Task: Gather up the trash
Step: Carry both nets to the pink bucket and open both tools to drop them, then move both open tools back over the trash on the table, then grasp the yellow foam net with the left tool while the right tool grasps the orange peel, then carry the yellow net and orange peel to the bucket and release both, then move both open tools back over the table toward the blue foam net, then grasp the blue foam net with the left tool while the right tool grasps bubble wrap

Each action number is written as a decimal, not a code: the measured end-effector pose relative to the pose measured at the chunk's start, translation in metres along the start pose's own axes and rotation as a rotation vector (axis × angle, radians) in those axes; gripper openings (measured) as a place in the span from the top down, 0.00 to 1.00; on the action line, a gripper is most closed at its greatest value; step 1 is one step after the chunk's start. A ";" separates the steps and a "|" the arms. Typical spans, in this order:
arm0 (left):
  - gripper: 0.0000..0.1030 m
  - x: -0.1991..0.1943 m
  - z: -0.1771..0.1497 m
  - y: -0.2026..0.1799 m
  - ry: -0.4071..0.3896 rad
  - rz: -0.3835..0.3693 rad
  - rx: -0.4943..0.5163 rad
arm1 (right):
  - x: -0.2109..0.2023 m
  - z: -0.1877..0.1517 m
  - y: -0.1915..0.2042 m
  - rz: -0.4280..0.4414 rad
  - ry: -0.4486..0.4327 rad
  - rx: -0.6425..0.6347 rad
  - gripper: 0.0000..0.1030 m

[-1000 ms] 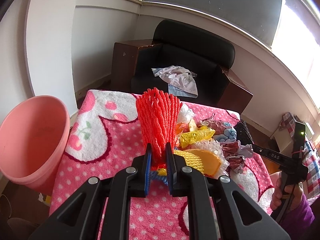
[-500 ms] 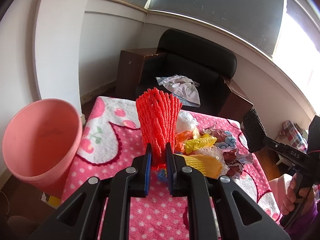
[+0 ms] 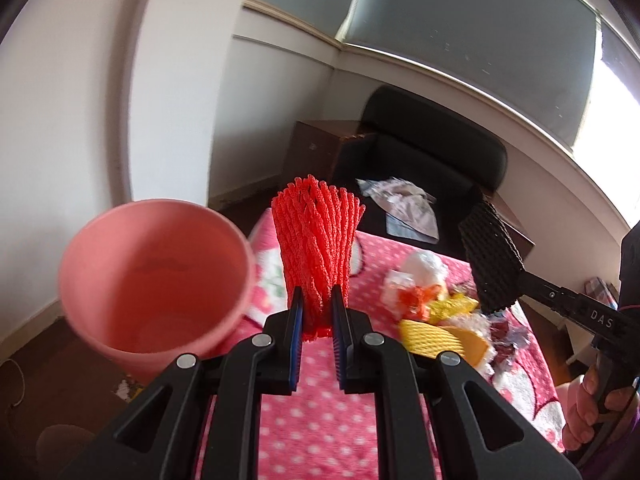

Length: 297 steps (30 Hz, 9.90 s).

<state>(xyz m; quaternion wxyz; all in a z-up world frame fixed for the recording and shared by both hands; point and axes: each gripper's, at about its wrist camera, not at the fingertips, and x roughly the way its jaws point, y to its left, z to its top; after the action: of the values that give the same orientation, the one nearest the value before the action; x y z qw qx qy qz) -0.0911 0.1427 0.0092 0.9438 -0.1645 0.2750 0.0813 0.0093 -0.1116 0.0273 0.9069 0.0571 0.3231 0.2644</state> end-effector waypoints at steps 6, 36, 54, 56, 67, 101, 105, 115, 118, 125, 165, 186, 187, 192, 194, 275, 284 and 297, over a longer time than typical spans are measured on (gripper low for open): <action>0.88 -0.011 0.004 0.035 -0.037 0.067 -0.031 | 0.035 0.009 0.054 0.099 0.039 -0.075 0.89; 0.63 0.001 -0.005 0.140 0.046 0.261 -0.207 | 0.170 -0.011 0.173 0.208 0.300 -0.099 0.78; 0.62 -0.011 -0.001 0.109 0.010 0.201 -0.171 | 0.130 -0.010 0.151 0.176 0.207 -0.140 0.72; 0.63 -0.013 -0.001 0.102 0.006 0.188 -0.159 | 0.121 -0.010 0.146 0.172 0.191 -0.142 0.72; 0.63 -0.014 -0.002 0.059 0.009 0.123 -0.074 | 0.069 -0.017 0.111 0.122 0.139 -0.144 0.72; 0.64 0.040 -0.037 -0.081 0.200 -0.123 0.162 | -0.025 -0.072 -0.048 -0.115 0.085 0.074 0.72; 0.60 0.056 -0.030 -0.090 0.218 -0.131 0.173 | -0.024 -0.075 -0.053 -0.100 0.088 0.089 0.73; 0.57 0.109 -0.028 -0.096 0.325 -0.165 0.128 | -0.020 -0.076 -0.061 -0.063 0.103 0.106 0.73; 0.75 0.111 -0.034 -0.101 0.329 -0.175 0.155 | -0.017 -0.076 -0.059 -0.050 0.108 0.100 0.73; 0.93 0.092 -0.038 -0.112 0.260 -0.182 0.241 | -0.005 -0.076 -0.055 -0.039 0.128 0.097 0.73; 0.94 0.008 -0.016 -0.038 0.077 -0.157 0.079 | -0.025 -0.036 -0.033 -0.127 -0.019 0.058 0.95; 0.94 -0.039 0.013 0.085 -0.123 0.174 -0.099 | 0.064 0.013 0.113 0.106 0.050 -0.150 0.95; 0.94 -0.040 0.012 0.091 -0.125 0.194 -0.103 | 0.070 0.013 0.121 0.113 0.060 -0.159 0.95; 0.94 -0.039 0.008 0.118 -0.116 0.255 -0.135 | 0.102 0.007 0.155 0.124 0.110 -0.220 0.95; 0.94 -0.037 0.004 0.125 -0.106 0.279 -0.149 | 0.114 0.002 0.166 0.124 0.131 -0.239 0.95; 0.60 0.022 -0.039 -0.056 0.131 -0.033 0.164 | -0.008 -0.062 -0.037 -0.121 0.126 0.056 0.86; 0.59 0.045 -0.052 -0.088 0.231 -0.097 0.236 | -0.011 -0.069 -0.059 -0.108 0.128 0.099 0.86; 0.59 0.062 -0.068 -0.123 0.281 -0.112 0.317 | -0.012 -0.073 -0.071 -0.090 0.131 0.119 0.85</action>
<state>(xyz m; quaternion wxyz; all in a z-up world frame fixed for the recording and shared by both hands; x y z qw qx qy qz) -0.0425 0.0079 -0.0460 0.9132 -0.0388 0.4037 -0.0394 -0.0120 -0.1832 -0.0424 0.8897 0.0791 0.3993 0.2069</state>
